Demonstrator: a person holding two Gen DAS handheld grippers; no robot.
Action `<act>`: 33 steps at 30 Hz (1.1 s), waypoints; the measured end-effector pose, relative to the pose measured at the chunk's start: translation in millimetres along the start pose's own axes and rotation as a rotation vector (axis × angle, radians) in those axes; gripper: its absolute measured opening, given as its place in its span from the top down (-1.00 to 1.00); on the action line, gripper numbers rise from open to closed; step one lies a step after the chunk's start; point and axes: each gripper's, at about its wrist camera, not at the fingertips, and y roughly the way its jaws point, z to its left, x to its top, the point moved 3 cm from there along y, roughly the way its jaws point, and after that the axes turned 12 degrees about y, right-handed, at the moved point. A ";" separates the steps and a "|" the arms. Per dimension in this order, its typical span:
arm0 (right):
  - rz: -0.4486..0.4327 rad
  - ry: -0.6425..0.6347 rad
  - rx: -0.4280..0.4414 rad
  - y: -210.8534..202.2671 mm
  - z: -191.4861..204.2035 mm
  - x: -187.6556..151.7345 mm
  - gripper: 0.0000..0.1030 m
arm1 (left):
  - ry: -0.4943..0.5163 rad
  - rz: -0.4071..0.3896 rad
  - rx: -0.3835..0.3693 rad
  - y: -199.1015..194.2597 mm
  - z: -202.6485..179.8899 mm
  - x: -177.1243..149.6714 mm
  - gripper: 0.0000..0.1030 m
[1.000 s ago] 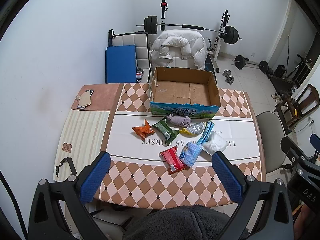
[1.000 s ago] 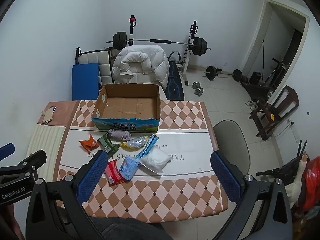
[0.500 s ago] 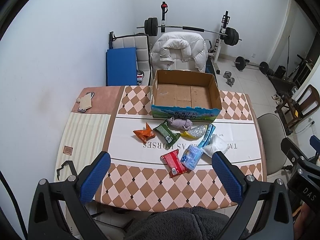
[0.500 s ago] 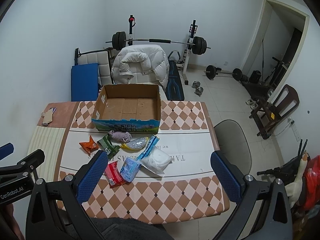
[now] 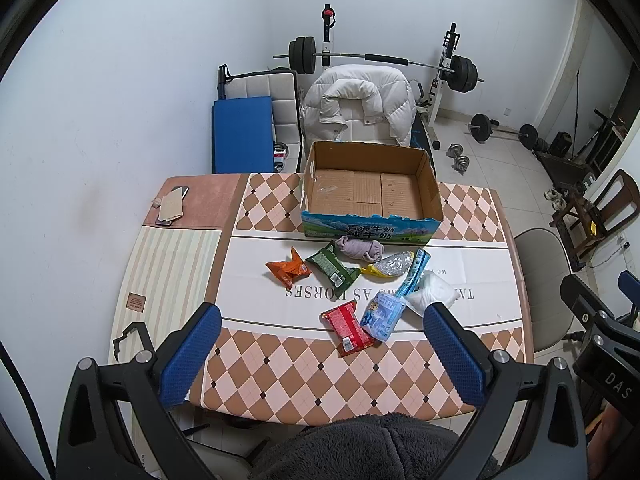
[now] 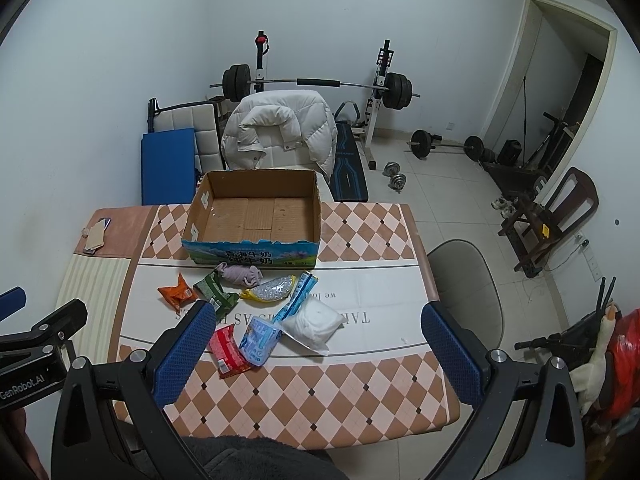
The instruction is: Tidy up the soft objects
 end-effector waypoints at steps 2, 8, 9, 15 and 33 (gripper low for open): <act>0.000 0.000 -0.001 0.4 1.1 1.2 -1.00 | 0.002 -0.001 0.001 -0.1 0.2 -0.2 -1.00; 0.002 0.003 0.001 0.0 0.6 1.3 -1.00 | 0.002 -0.001 0.001 -0.4 -0.2 -0.5 -1.00; 0.003 0.003 0.002 0.1 1.1 1.6 -1.00 | 0.003 -0.001 0.001 -0.3 -0.1 -0.1 -1.00; -0.005 0.004 0.000 0.9 2.7 2.8 -1.00 | 0.002 -0.003 0.002 -0.3 -0.2 0.7 -1.00; -0.005 0.006 0.007 0.9 2.3 4.4 -1.00 | 0.001 -0.006 0.007 2.4 2.7 11.8 -1.00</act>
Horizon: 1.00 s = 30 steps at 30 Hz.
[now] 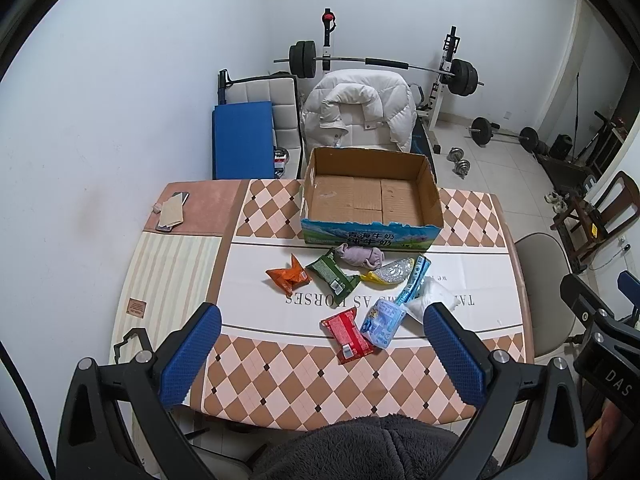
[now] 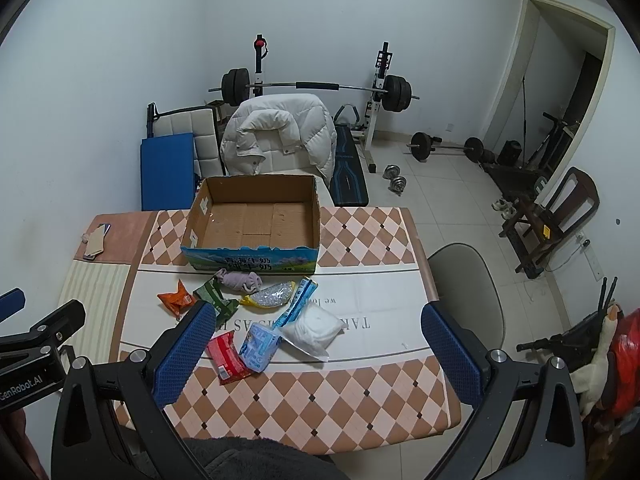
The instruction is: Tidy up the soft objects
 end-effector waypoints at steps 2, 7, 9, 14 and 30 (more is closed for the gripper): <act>0.000 0.000 0.001 0.1 0.1 -0.3 -1.00 | 0.001 -0.001 0.001 0.8 0.8 1.5 -1.00; 0.011 0.010 0.008 2.0 1.6 2.5 -1.00 | -0.003 0.009 -0.003 8.7 3.5 7.6 -1.00; 0.033 0.035 0.017 11.8 -0.6 6.8 -1.00 | -0.002 0.025 0.016 22.4 7.4 11.6 -1.00; 0.167 0.130 -0.003 88.5 -20.3 20.7 -1.00 | -0.028 0.135 0.063 98.6 23.4 14.1 -1.00; 0.752 0.391 -0.199 435.1 -50.0 -77.4 -1.00 | -0.171 0.660 -0.062 358.1 -14.0 -82.1 -0.99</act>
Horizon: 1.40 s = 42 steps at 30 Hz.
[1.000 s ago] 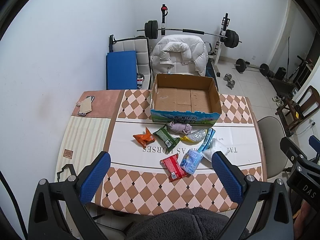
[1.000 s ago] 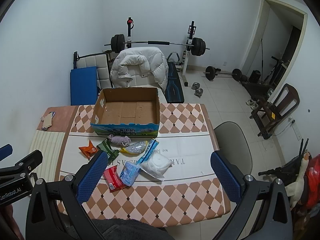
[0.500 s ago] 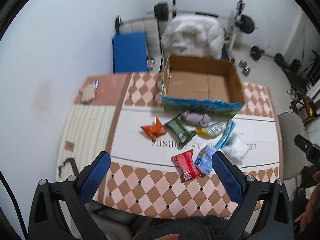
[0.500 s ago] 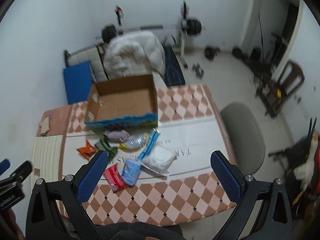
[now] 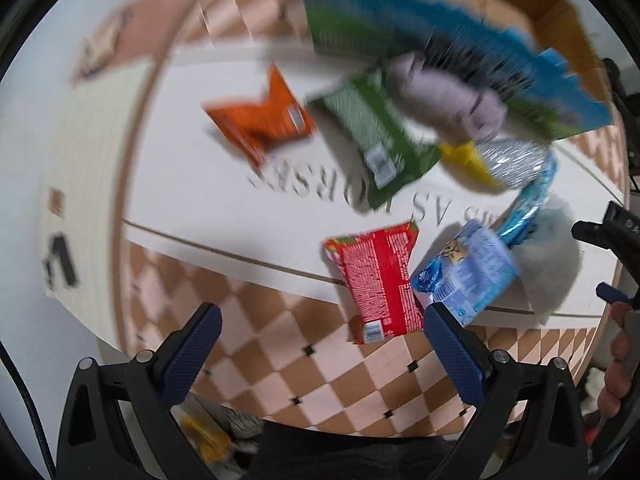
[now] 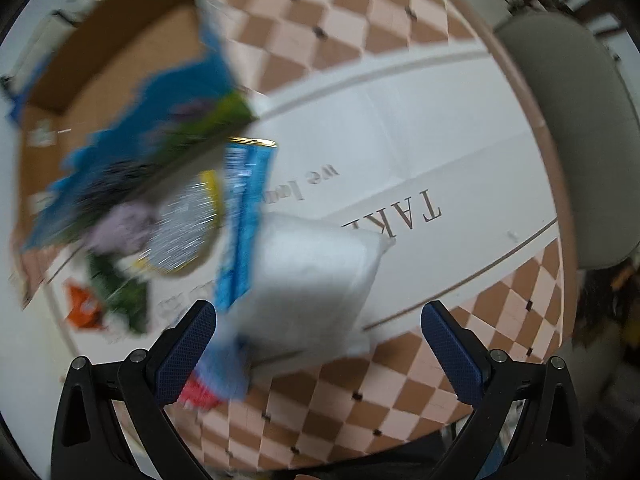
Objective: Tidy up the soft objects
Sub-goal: 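Grasp the red snack bag with the left tool while the right tool grasps the white pad pack, then carry both items into the cardboard box and open both tools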
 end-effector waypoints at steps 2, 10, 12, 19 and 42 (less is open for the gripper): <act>0.040 0.020 -0.006 18.9 4.1 6.1 -1.00 | -0.029 0.050 -0.056 23.8 -2.7 5.4 -0.99; 0.124 -0.045 -0.069 72.4 12.6 5.6 -0.89 | -0.049 0.188 -0.136 89.1 -21.5 7.3 -0.85; 0.144 -0.104 -0.062 80.3 7.4 -1.5 -0.80 | -0.025 0.197 -0.114 94.7 -24.4 0.8 -0.85; 0.143 -0.349 -0.173 98.7 -23.3 -34.5 -0.72 | 0.060 0.199 -0.040 109.2 -30.8 -17.3 -0.86; 0.091 -0.441 0.010 123.0 -62.9 -152.4 -0.31 | 0.045 -0.018 -0.059 26.8 -89.3 -72.1 0.19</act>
